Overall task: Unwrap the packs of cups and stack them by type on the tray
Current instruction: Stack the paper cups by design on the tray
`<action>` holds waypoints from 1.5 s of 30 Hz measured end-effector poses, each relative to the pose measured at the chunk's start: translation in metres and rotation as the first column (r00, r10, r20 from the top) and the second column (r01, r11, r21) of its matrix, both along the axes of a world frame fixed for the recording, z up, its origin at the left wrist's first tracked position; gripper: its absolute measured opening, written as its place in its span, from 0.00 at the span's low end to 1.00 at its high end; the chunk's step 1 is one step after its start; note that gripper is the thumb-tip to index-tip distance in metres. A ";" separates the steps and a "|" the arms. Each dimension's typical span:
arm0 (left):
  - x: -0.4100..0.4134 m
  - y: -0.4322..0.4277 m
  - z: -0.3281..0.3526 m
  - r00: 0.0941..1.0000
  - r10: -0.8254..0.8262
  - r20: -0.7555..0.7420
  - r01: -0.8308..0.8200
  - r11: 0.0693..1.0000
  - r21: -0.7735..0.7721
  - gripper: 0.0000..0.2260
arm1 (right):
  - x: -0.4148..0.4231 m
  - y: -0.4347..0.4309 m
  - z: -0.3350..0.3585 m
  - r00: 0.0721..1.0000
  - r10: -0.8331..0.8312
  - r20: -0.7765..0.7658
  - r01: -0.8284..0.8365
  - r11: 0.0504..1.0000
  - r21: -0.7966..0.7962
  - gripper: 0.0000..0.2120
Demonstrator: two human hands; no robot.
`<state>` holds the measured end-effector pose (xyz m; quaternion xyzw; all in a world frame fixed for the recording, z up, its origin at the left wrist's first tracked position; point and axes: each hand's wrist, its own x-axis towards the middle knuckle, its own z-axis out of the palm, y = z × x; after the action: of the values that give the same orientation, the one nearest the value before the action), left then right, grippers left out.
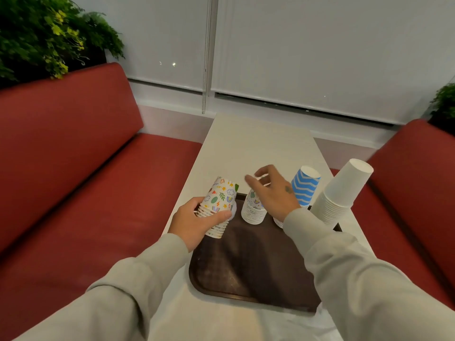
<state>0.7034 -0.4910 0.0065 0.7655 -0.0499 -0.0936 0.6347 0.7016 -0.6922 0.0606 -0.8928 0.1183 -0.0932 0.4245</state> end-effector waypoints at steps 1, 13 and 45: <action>-0.002 -0.002 0.003 1.000 0.003 0.008 -0.003 1.000 -0.001 0.27 | -0.003 0.006 0.004 0.993 0.069 -0.092 -0.058 0.992 0.114 0.22; -0.006 0.000 0.012 0.997 -0.082 0.017 0.081 0.995 0.054 0.32 | -0.014 0.032 0.002 0.973 0.173 -0.155 -0.088 0.893 0.442 0.26; 0.018 -0.002 -0.026 1.000 -0.001 -0.030 0.005 0.993 0.119 0.28 | 0.021 -0.025 -0.046 0.986 -0.138 -0.098 0.118 0.975 -0.190 0.29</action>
<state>0.7213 -0.4928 -0.0191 0.8002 -0.0357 -0.1089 0.5886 0.7229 -0.7172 0.0143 -0.9225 0.1897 -0.0815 0.3262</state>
